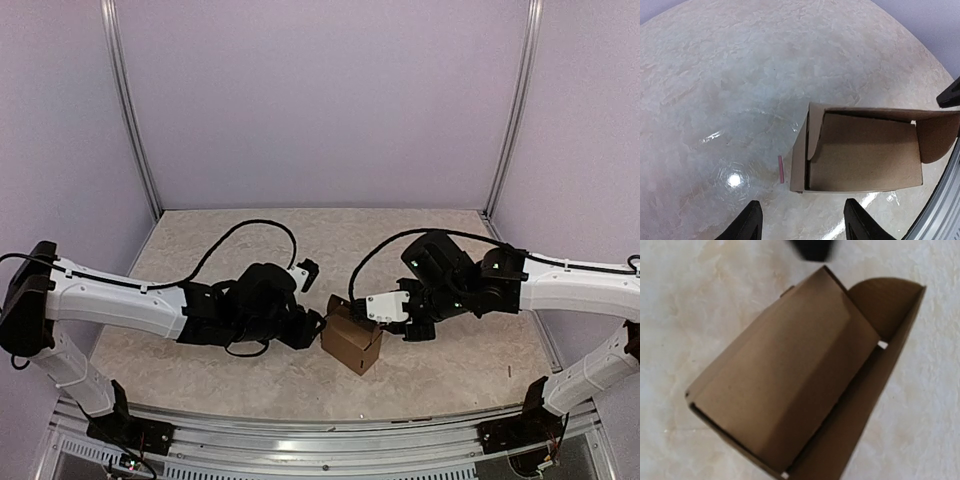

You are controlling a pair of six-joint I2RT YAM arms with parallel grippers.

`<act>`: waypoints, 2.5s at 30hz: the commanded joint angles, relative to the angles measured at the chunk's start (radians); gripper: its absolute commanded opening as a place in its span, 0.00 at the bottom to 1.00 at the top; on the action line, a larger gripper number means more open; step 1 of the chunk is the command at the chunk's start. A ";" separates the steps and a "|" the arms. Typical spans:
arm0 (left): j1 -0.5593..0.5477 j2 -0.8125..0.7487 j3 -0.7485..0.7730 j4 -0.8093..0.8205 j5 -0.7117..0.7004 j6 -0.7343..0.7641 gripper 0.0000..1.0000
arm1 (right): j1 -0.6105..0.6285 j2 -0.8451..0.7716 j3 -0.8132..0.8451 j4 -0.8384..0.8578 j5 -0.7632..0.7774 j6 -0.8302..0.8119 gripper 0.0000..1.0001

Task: Fold the paper box

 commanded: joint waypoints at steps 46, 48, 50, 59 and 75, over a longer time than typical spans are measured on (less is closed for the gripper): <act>-0.017 -0.115 -0.044 0.216 0.208 1.057 0.58 | -0.036 -0.043 -0.011 0.040 -0.042 0.043 0.23; -0.015 -0.085 -0.026 0.219 0.205 1.144 0.58 | -0.050 -0.052 -0.021 0.046 -0.056 0.045 0.23; -0.003 -0.060 -0.015 0.227 0.217 1.191 0.58 | -0.063 -0.068 -0.030 0.050 -0.087 0.052 0.23; 0.035 0.031 0.088 0.181 0.300 1.315 0.52 | -0.114 -0.103 -0.063 0.068 -0.165 0.072 0.23; 0.013 0.182 0.248 0.025 0.272 1.424 0.38 | -0.138 -0.061 -0.069 0.095 -0.282 0.123 0.27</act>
